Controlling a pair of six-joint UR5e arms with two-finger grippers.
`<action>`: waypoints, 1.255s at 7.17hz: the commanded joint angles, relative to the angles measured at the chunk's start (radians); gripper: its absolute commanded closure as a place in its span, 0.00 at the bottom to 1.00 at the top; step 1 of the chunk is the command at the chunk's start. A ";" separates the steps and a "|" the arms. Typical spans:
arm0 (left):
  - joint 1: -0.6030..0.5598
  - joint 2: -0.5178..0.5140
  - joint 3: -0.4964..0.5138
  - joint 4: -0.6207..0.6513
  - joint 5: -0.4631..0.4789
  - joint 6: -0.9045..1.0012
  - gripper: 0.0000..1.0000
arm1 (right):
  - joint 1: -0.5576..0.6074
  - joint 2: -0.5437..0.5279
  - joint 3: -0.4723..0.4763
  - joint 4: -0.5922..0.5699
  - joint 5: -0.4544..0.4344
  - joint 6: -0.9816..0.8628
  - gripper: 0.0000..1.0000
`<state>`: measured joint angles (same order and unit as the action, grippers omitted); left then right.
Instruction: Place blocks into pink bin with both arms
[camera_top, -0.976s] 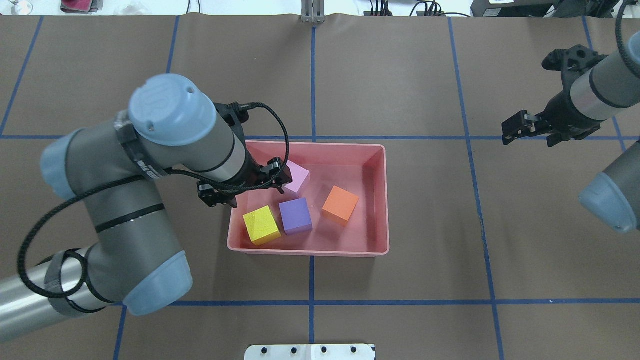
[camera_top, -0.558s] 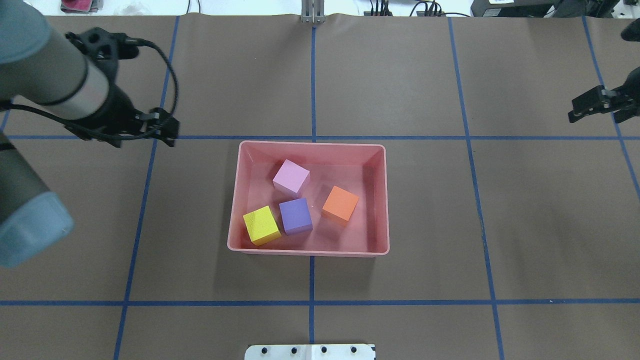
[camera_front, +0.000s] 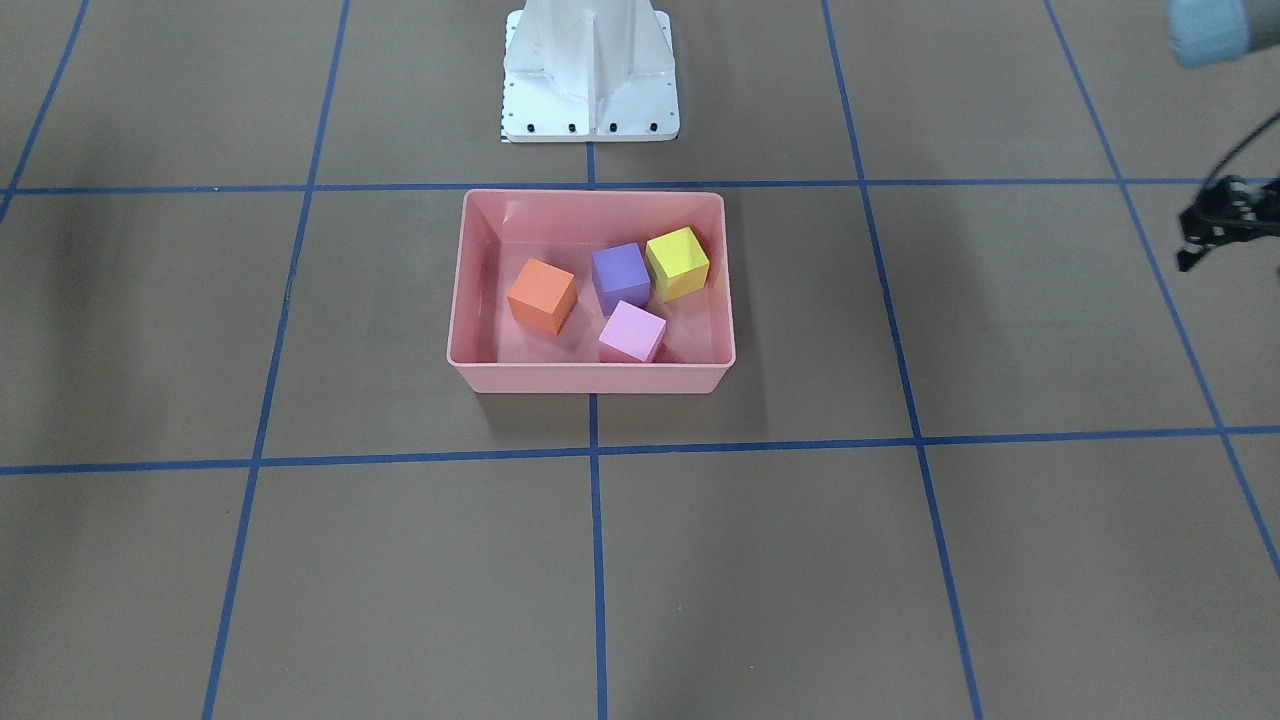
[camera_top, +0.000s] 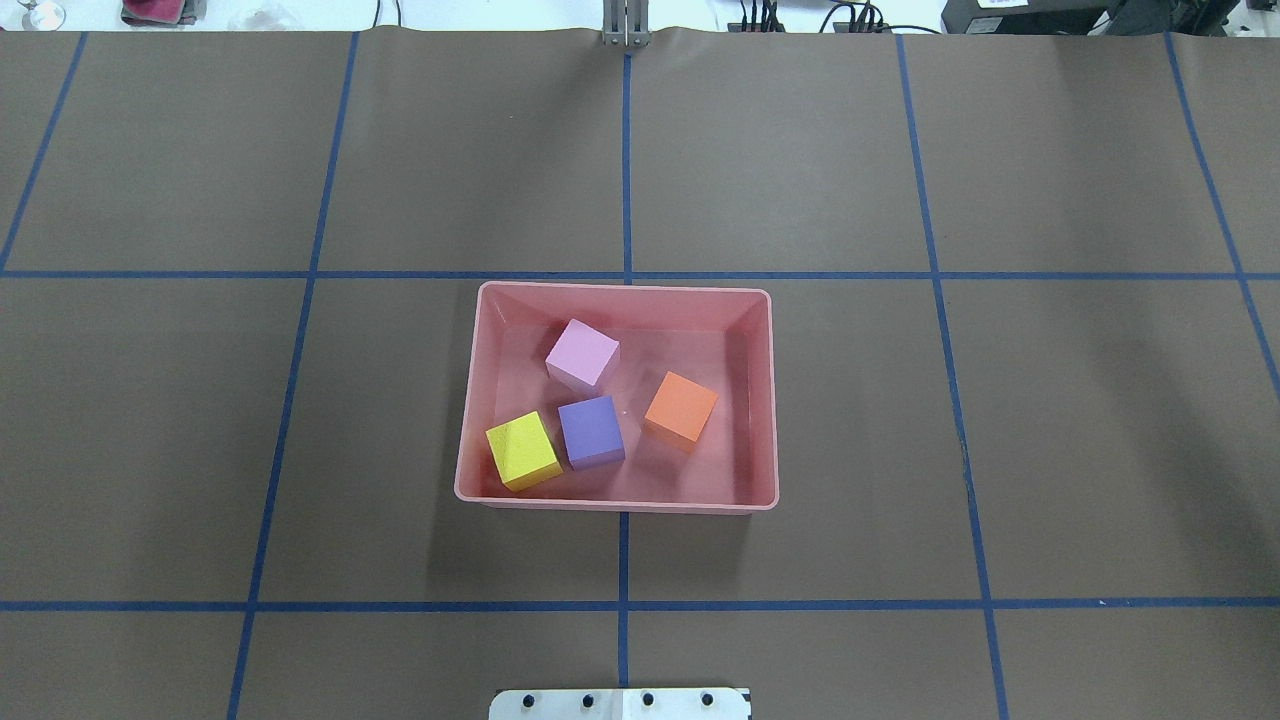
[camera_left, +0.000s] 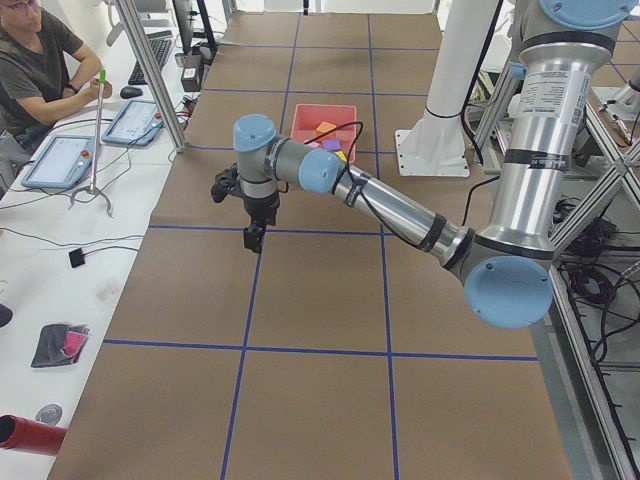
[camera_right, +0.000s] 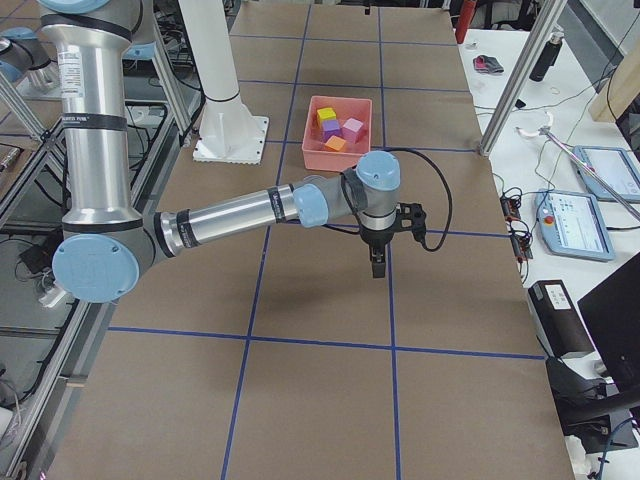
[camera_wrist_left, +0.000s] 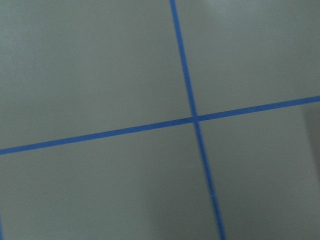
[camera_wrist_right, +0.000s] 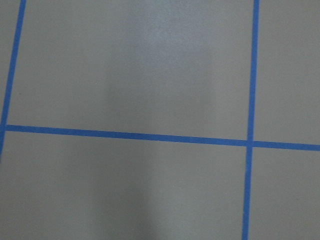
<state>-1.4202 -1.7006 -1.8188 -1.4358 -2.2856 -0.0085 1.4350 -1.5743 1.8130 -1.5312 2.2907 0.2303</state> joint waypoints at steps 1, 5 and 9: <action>-0.106 0.013 0.177 -0.074 -0.041 0.102 0.00 | 0.021 -0.016 -0.009 0.002 0.004 -0.023 0.00; -0.158 0.029 0.254 -0.074 -0.133 0.101 0.00 | 0.019 -0.018 -0.021 0.003 0.001 -0.020 0.00; -0.177 0.032 0.230 -0.074 -0.052 0.084 0.00 | 0.016 -0.001 -0.052 0.005 0.000 -0.022 0.00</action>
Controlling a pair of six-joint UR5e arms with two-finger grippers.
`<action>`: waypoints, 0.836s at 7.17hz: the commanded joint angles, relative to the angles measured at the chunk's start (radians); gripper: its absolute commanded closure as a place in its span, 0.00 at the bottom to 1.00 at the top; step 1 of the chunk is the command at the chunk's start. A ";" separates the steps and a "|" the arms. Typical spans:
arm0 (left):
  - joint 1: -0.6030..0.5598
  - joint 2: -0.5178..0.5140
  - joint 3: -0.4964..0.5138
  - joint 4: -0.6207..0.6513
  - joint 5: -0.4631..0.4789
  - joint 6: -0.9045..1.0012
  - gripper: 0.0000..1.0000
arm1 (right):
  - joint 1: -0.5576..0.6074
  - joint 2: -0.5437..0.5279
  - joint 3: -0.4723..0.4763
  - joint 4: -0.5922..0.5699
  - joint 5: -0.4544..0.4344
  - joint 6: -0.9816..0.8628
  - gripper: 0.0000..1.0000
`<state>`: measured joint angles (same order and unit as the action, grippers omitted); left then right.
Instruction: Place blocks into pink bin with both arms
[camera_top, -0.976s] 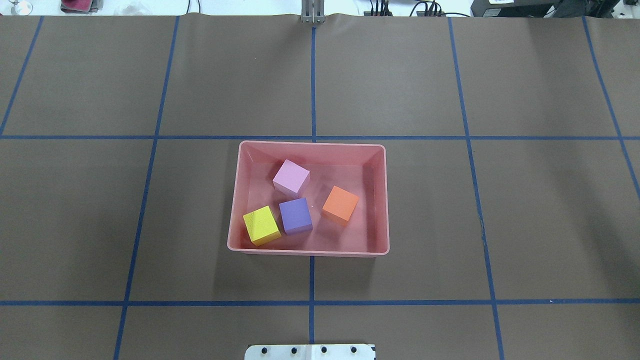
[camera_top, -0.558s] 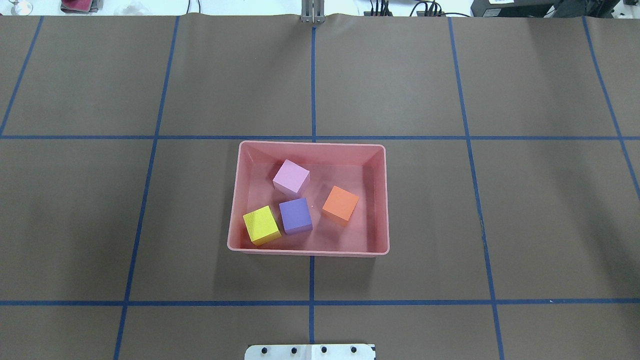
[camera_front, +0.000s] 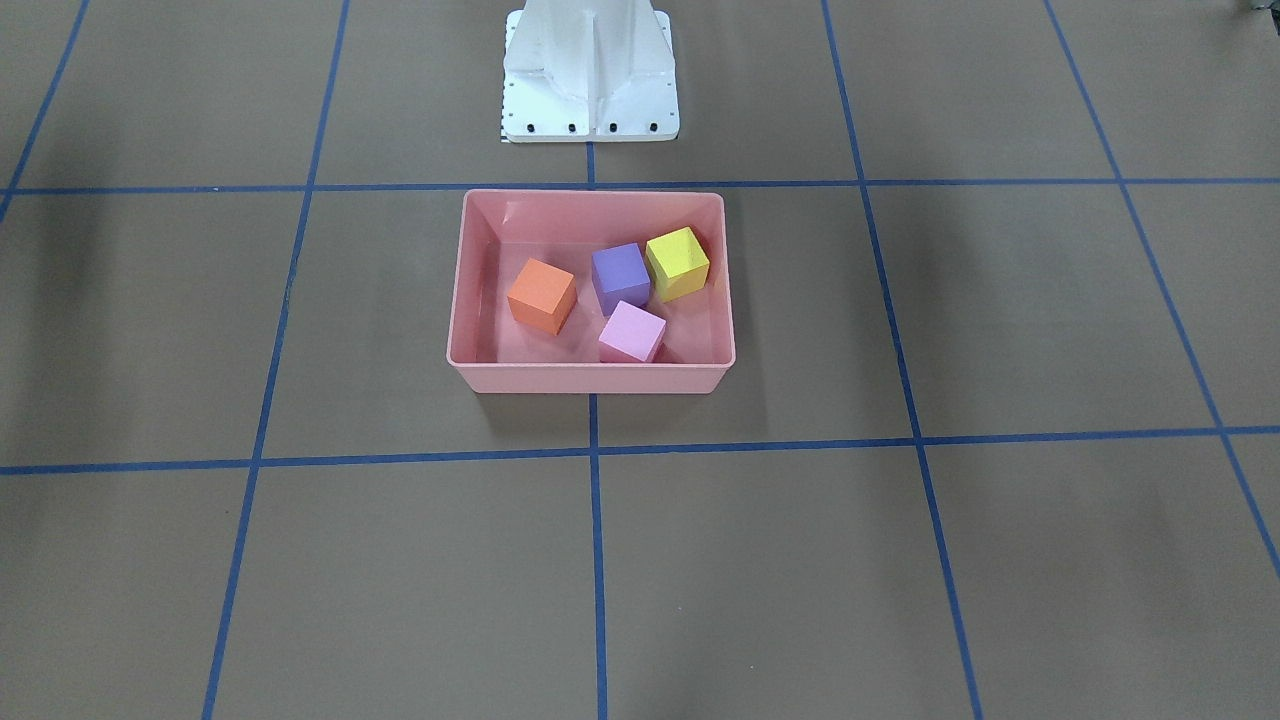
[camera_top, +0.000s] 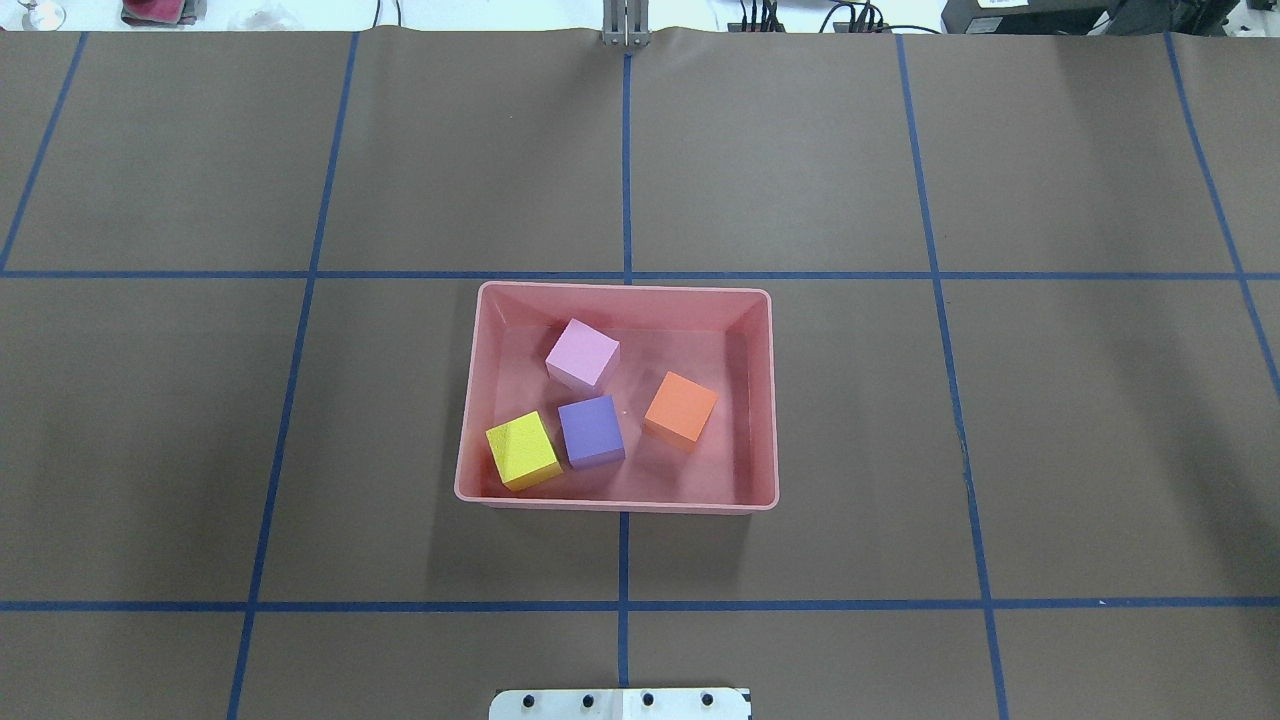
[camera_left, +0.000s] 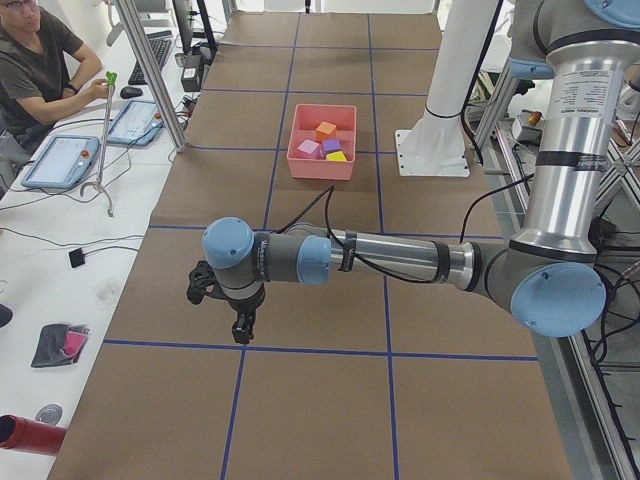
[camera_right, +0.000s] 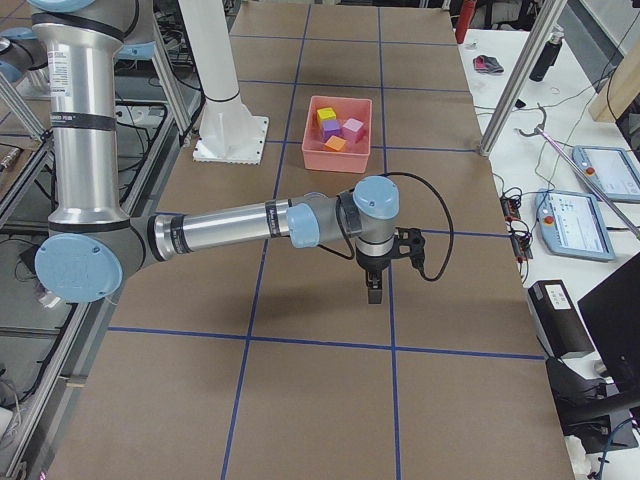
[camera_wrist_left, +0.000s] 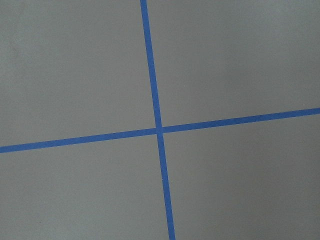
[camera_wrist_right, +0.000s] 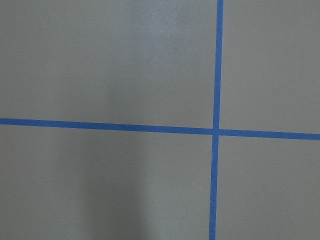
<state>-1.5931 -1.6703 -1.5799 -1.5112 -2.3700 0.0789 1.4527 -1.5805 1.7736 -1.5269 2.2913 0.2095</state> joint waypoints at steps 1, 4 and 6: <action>-0.008 0.041 -0.012 -0.012 0.031 0.005 0.00 | 0.000 0.005 -0.028 0.002 0.000 -0.001 0.00; -0.011 0.080 -0.022 -0.075 0.032 -0.005 0.00 | -0.002 0.013 -0.040 0.004 -0.009 -0.004 0.00; -0.011 0.075 -0.023 -0.066 0.032 -0.005 0.00 | 0.000 0.008 -0.060 0.007 -0.013 -0.004 0.00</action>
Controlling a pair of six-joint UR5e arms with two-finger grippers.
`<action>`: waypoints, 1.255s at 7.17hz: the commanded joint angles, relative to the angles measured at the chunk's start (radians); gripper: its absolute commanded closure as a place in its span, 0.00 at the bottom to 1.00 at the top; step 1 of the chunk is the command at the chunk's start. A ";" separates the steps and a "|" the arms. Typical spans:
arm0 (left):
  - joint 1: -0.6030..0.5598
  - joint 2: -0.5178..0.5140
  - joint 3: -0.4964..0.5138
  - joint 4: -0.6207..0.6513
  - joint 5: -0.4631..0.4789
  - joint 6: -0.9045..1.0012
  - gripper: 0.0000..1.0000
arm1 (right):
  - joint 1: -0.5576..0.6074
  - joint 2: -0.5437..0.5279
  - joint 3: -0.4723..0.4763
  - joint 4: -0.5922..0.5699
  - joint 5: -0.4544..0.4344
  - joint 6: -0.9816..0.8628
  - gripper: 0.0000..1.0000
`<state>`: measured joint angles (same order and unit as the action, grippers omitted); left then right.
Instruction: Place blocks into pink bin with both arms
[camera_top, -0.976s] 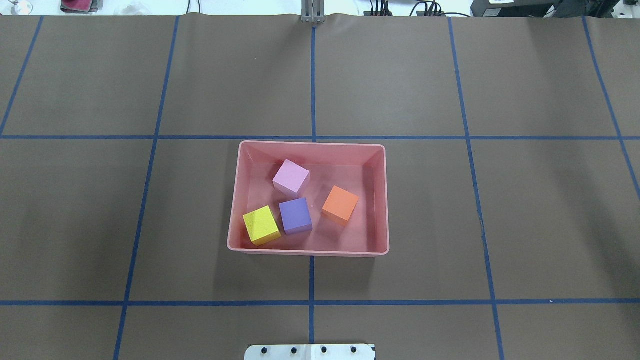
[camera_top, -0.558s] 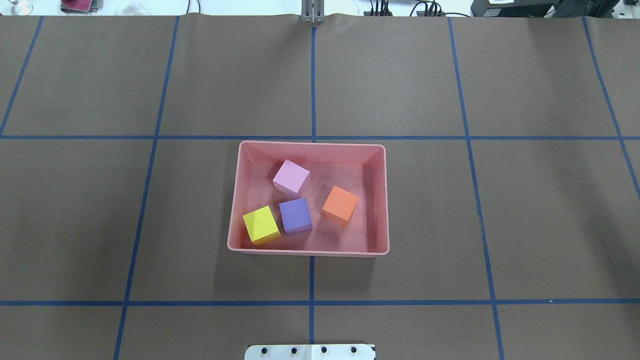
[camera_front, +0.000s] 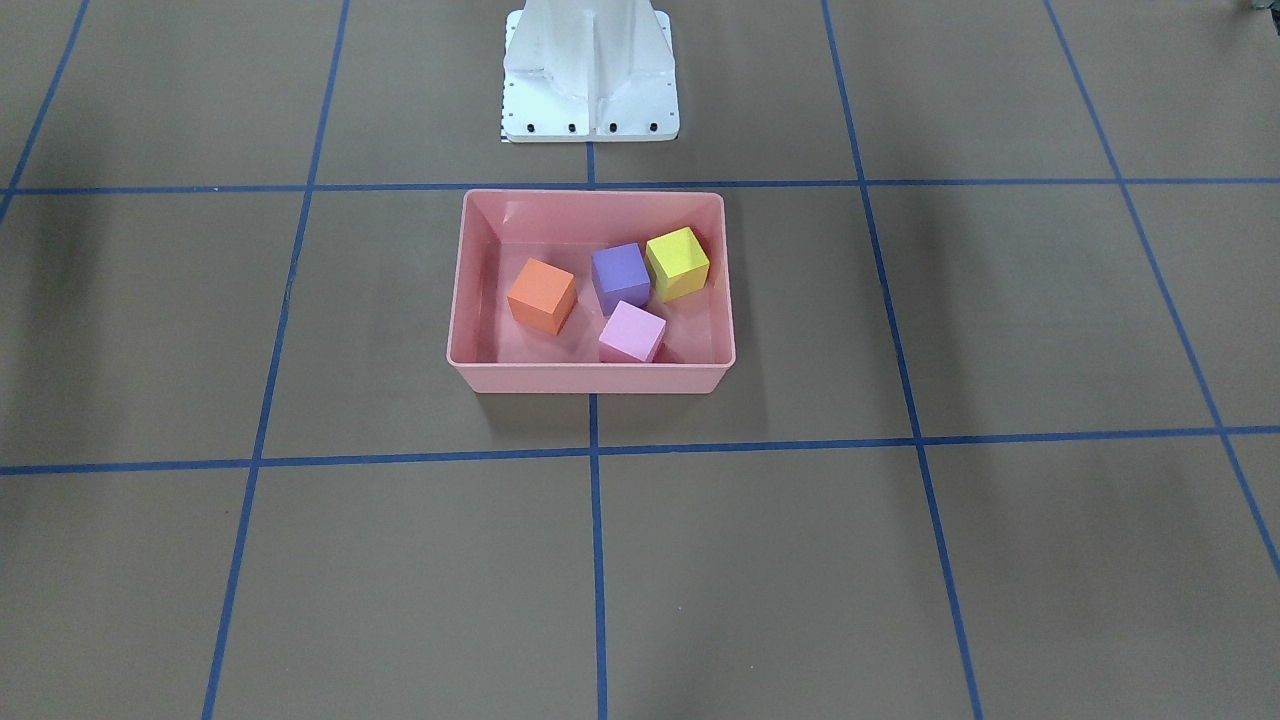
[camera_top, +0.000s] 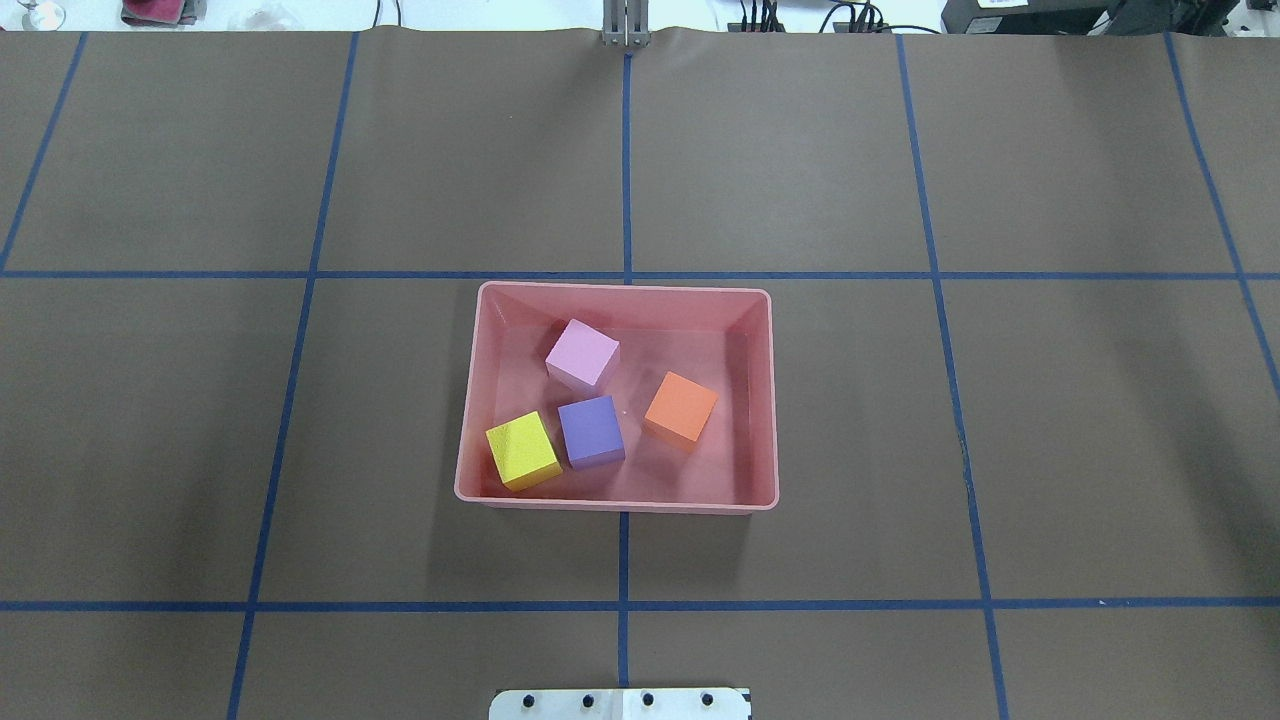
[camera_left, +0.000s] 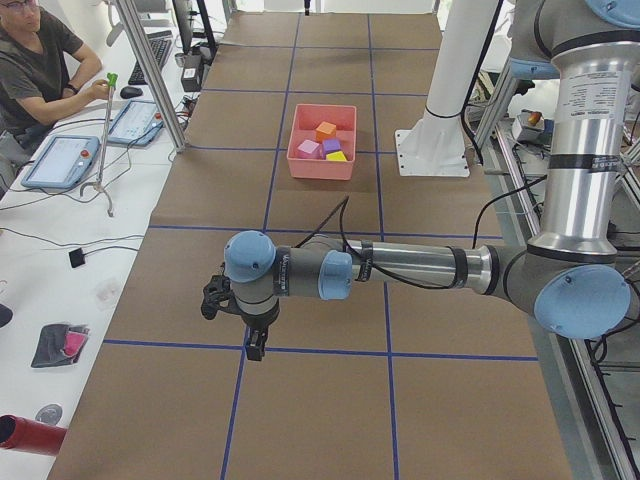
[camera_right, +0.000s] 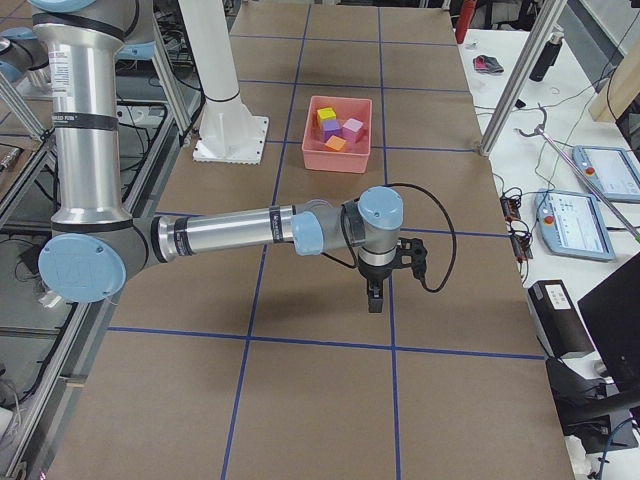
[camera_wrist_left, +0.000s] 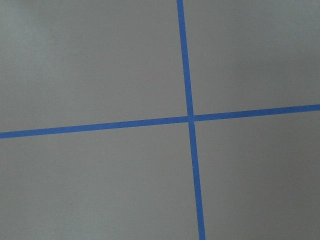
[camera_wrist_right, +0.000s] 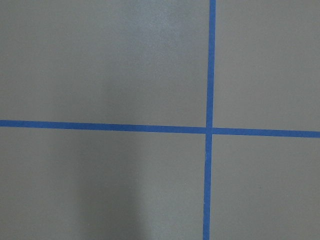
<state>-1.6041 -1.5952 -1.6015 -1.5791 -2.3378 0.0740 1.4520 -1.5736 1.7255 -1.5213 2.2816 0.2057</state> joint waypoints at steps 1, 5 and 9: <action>0.000 -0.005 -0.001 0.005 0.000 0.000 0.00 | 0.001 -0.002 -0.018 -0.003 -0.007 0.000 0.00; -0.003 0.050 -0.055 0.019 0.003 -0.065 0.00 | 0.001 -0.011 -0.021 -0.005 -0.017 0.004 0.00; 0.001 0.054 -0.080 0.008 0.069 -0.069 0.00 | 0.001 -0.013 -0.021 0.001 -0.034 0.014 0.00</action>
